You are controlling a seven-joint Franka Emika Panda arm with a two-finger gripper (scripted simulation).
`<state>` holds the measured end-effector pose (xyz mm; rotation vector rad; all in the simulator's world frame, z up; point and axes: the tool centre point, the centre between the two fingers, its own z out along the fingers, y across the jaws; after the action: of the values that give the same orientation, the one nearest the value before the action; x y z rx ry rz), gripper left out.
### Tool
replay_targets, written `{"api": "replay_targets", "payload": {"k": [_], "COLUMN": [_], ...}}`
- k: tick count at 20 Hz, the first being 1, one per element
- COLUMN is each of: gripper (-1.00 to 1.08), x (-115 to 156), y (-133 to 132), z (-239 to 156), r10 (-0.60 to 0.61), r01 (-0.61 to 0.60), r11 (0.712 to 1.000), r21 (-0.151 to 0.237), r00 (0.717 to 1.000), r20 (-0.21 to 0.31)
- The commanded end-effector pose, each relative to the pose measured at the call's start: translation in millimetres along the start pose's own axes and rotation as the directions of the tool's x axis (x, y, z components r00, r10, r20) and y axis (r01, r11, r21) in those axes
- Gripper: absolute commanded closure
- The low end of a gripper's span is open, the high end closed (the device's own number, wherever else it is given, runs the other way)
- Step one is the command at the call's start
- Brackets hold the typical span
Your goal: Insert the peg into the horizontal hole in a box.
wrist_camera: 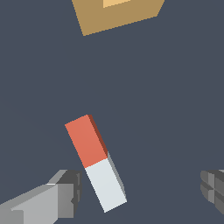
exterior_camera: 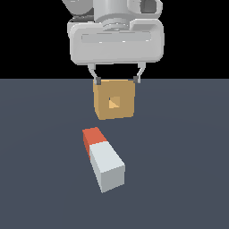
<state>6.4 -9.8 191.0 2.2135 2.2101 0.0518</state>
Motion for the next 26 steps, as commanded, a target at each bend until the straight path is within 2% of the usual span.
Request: {"api": "replay_targets", "payload": {"k": [1,8,16,26], "gripper": [-0.92,-0.92,-0.92,-0.92], "x": [0.0,-4.9,-23.2,-63.2], "y": [0.0,-3.0,-12.5,-26.0], "z": [0.0,6.7,30.7,79.8], "r10": [0.0,-0.025,-0.114,-0.291], "r01": [0.0,0.025,0.114,0.291], "r11": [1.0,1.0,0.993,0.957], "r21": [0.0,0.002,0.009,0.024], "r00": [1.0,1.0,0.994,0.957], "r20": [0.0,0.0,0.001,0.0]}}
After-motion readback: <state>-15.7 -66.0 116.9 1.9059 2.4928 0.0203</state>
